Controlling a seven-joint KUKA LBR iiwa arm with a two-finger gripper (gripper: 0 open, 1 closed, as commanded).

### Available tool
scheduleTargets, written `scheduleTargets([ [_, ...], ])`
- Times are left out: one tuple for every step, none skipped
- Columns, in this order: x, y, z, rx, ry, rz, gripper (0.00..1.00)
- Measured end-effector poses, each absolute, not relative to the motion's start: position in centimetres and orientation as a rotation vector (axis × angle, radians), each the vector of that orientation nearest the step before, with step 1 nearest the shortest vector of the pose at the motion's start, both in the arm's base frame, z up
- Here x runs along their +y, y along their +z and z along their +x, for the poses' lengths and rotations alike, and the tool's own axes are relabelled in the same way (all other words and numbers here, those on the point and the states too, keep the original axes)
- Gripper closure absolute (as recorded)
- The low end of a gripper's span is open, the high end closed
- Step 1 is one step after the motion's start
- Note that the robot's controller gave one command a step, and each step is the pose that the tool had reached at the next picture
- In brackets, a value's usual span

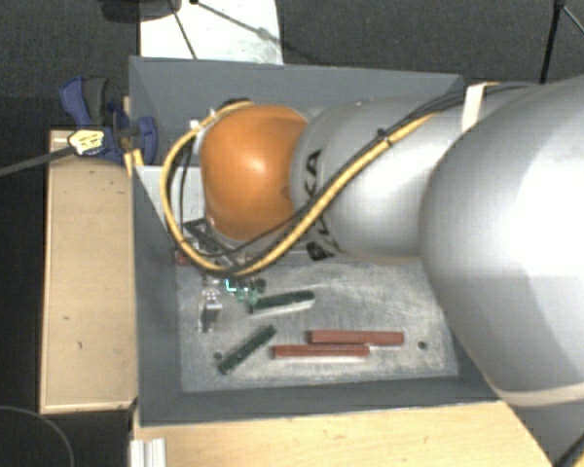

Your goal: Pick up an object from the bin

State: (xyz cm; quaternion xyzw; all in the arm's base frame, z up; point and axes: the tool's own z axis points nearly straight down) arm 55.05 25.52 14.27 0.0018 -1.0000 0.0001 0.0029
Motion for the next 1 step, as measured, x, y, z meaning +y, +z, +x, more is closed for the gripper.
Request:
scheduleTargets([
  [25.42,14.73,55.29,-3.143,-0.003,-0.003,0.0],
])
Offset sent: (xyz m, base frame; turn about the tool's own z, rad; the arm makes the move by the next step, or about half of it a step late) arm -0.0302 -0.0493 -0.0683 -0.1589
